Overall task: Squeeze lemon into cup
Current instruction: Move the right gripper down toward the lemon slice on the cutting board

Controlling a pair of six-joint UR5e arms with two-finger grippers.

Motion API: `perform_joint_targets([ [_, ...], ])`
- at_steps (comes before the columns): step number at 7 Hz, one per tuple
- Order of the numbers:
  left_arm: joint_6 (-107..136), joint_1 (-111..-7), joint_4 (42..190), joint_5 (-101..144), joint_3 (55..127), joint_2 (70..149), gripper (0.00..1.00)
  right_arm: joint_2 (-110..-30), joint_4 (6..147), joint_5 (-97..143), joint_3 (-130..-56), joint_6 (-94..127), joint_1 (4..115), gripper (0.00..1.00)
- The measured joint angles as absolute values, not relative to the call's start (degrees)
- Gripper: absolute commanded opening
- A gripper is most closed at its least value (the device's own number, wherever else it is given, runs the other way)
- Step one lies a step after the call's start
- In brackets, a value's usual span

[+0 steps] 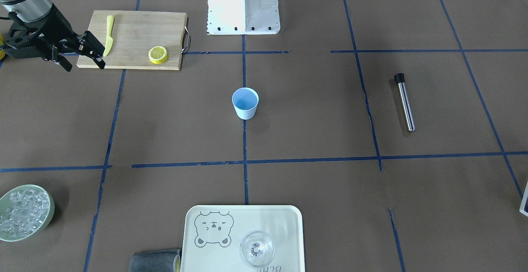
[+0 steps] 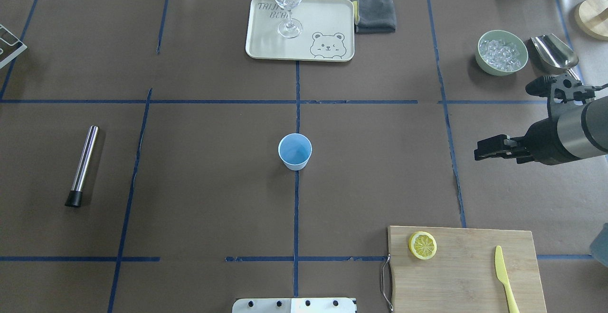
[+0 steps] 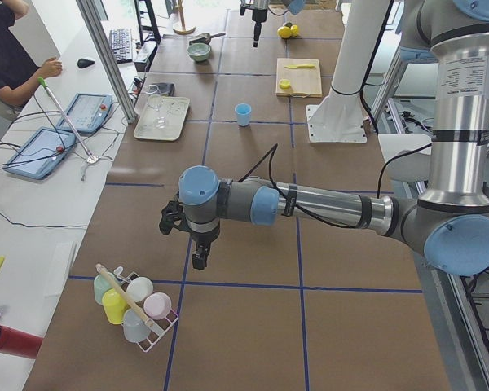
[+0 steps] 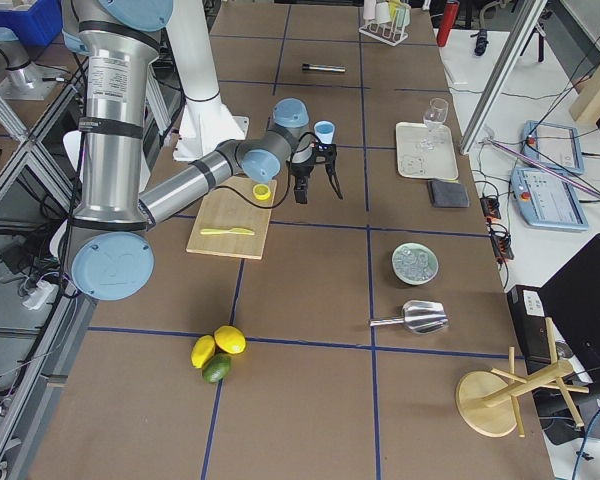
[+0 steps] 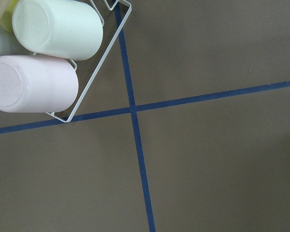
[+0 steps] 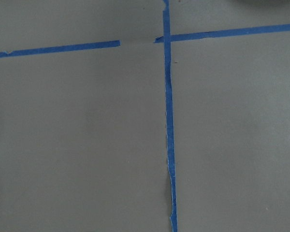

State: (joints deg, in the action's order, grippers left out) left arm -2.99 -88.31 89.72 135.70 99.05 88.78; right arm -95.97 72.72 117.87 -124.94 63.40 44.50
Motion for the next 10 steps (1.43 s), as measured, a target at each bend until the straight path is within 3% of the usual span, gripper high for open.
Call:
perform_joint_targets([
  [5, -2.99, -88.33, 89.65, 135.64, 99.11, 88.77, 1.00, -93.35, 72.69, 103.52, -125.96, 77.04, 26.10, 1.00],
  [10, -2.95, -88.33, 89.65, 135.61, 99.02, 88.75, 1.00, -87.68, 78.56, 98.75, -124.91, 79.42, 19.10, 1.00],
])
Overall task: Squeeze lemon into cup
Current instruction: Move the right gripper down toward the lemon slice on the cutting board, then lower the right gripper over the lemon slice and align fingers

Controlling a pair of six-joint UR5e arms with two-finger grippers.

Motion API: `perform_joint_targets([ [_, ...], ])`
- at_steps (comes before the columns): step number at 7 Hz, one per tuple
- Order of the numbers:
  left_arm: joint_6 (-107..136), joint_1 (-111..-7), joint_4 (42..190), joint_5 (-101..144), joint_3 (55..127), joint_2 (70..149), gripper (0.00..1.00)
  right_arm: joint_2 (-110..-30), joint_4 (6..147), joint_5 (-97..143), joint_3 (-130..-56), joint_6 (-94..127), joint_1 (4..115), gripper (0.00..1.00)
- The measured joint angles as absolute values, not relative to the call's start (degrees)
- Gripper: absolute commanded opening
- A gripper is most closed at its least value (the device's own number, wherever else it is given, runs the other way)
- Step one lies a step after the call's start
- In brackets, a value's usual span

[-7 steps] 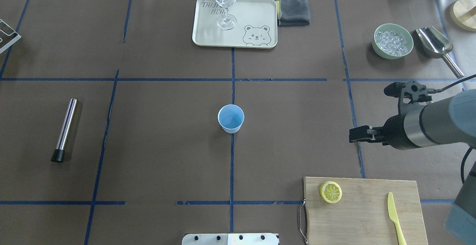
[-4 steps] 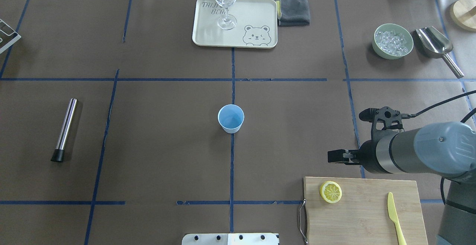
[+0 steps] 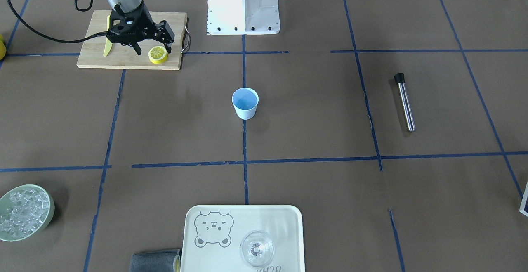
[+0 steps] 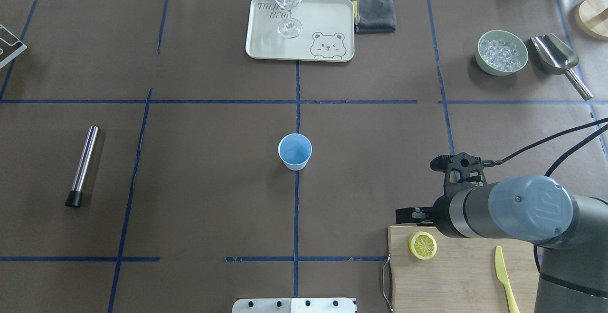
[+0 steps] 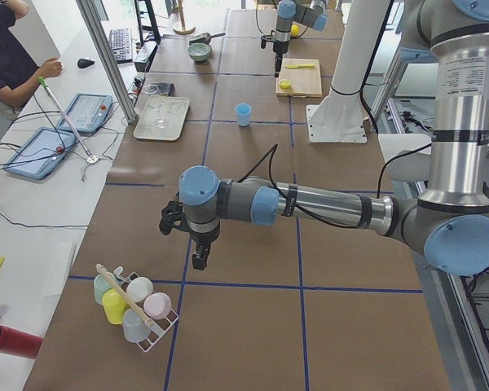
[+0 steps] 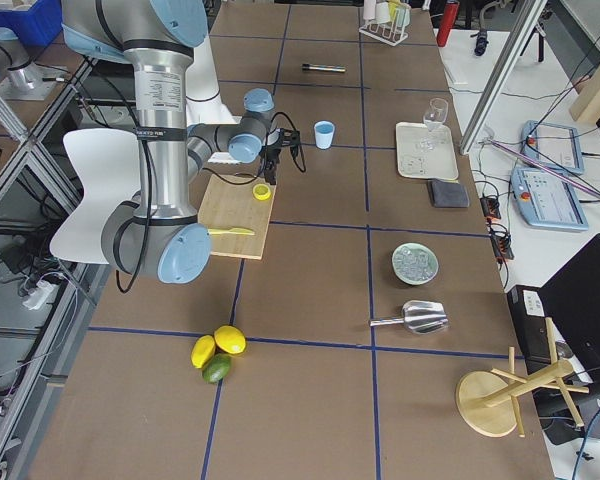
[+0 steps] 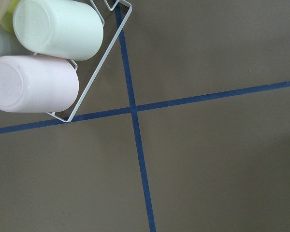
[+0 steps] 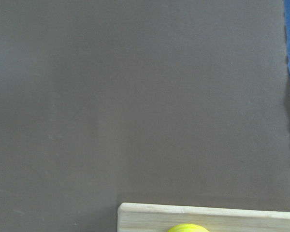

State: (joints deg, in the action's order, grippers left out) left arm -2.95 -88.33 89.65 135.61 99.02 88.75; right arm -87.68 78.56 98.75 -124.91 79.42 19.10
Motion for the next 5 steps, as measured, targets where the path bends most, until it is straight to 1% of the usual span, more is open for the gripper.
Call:
perform_joint_targets([
  [3, -2.99, -88.33, 89.65, 135.62, 98.90, 88.69, 1.00, -87.12, 79.26, 94.83, -123.68, 80.80, 16.64, 1.00],
  [5, -2.99, -88.33, 89.63, 135.62, 98.93, 88.68, 1.00, -91.00, 73.90, 94.71, -123.37, 80.81, 16.55, 1.00],
])
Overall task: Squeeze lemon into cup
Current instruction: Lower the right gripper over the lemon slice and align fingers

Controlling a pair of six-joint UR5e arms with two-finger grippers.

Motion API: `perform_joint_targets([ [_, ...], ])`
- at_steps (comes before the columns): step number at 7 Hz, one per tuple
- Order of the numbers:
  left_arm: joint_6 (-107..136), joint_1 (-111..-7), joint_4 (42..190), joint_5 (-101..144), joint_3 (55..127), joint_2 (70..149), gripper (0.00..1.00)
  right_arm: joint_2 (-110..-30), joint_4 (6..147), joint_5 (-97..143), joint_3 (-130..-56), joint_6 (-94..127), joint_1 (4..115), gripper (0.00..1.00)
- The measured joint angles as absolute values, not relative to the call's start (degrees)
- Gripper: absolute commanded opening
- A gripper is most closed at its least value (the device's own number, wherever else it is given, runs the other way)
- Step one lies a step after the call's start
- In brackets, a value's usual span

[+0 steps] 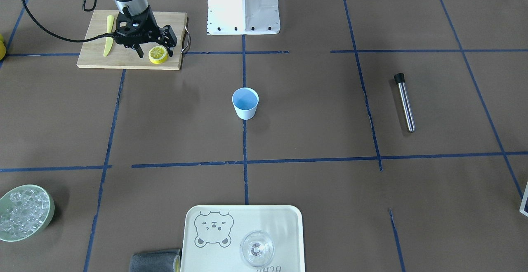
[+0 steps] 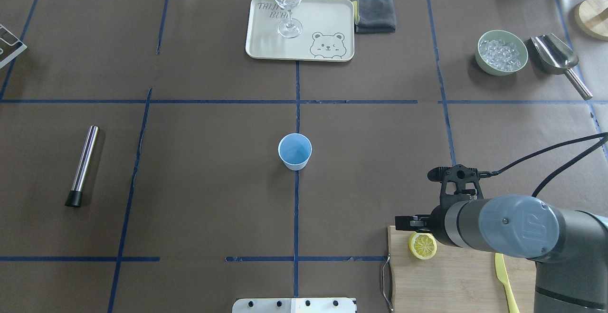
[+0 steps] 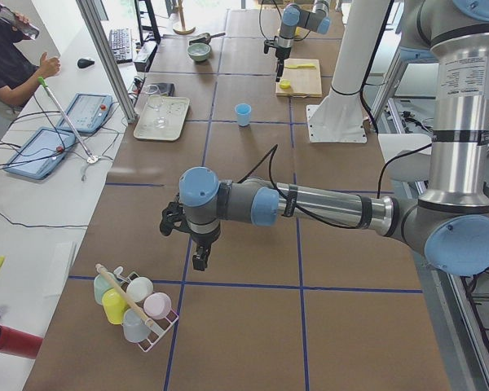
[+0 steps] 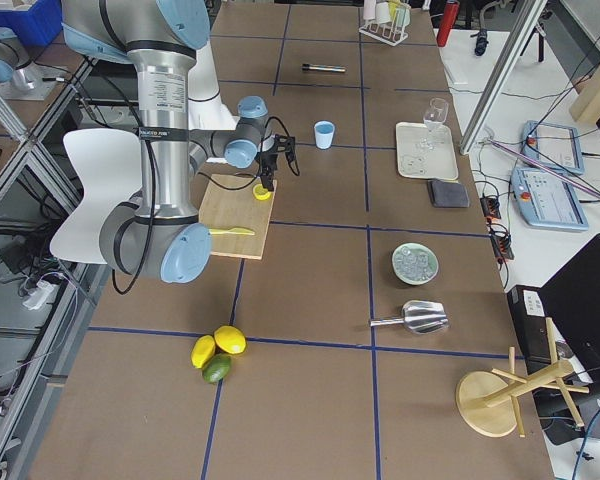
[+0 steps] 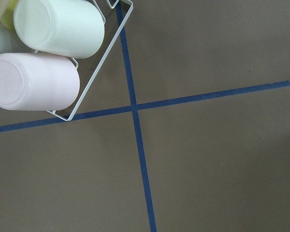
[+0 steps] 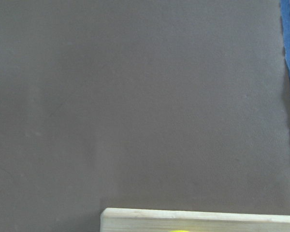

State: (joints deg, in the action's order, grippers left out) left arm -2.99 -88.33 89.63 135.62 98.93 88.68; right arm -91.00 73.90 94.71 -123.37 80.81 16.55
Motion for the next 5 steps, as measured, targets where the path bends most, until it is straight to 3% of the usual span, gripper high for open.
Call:
perform_joint_targets([
  [5, -2.99, -88.33, 89.56, 135.62, 98.84, 88.71, 1.00, -94.17, 69.05, 91.51, -123.07, 80.95, 12.67, 1.00],
])
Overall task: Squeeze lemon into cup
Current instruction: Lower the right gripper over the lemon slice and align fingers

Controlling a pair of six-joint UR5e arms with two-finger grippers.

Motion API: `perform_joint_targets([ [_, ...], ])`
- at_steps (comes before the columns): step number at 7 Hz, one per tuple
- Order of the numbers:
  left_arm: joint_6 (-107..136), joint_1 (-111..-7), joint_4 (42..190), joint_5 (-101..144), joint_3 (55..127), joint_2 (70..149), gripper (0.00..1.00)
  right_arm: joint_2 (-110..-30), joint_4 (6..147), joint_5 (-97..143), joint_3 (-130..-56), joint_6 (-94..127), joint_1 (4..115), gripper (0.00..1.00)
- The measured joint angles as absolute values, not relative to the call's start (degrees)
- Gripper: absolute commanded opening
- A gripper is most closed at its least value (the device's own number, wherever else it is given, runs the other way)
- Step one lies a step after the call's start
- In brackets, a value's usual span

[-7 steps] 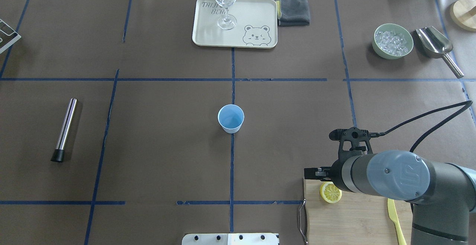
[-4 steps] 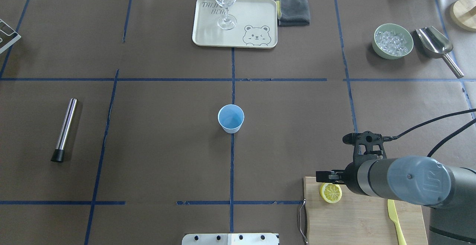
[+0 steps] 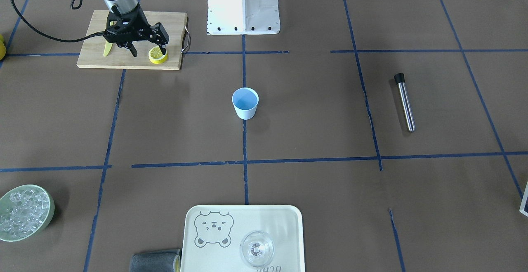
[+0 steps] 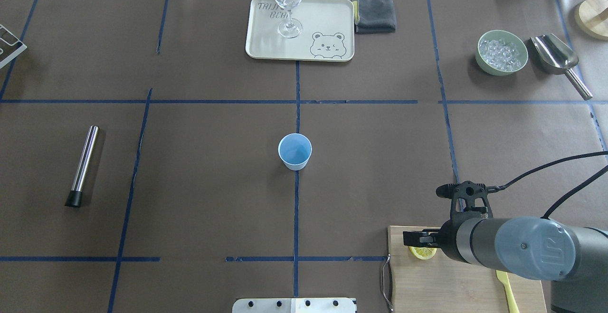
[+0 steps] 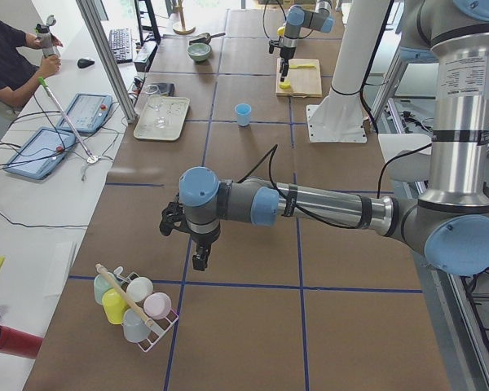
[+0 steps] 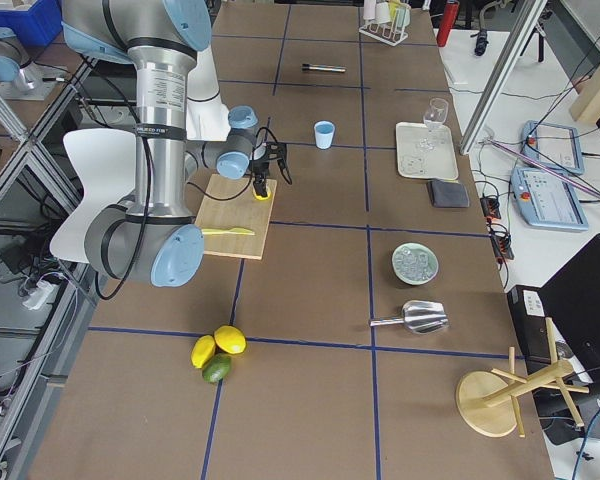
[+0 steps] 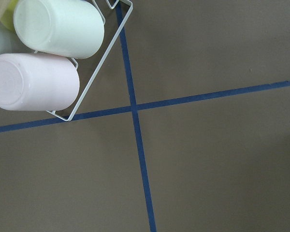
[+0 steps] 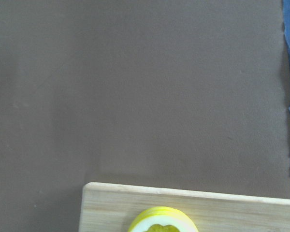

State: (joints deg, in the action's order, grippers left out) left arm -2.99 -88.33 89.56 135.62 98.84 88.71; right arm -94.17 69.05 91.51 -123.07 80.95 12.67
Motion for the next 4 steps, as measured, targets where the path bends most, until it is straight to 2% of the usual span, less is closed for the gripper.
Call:
perform_joint_targets([
  [4, -2.99, -88.46, 89.56, 135.62, 99.01, 88.68, 1.00, -92.72, 69.86, 90.60, -121.61, 80.95, 11.43, 1.00],
])
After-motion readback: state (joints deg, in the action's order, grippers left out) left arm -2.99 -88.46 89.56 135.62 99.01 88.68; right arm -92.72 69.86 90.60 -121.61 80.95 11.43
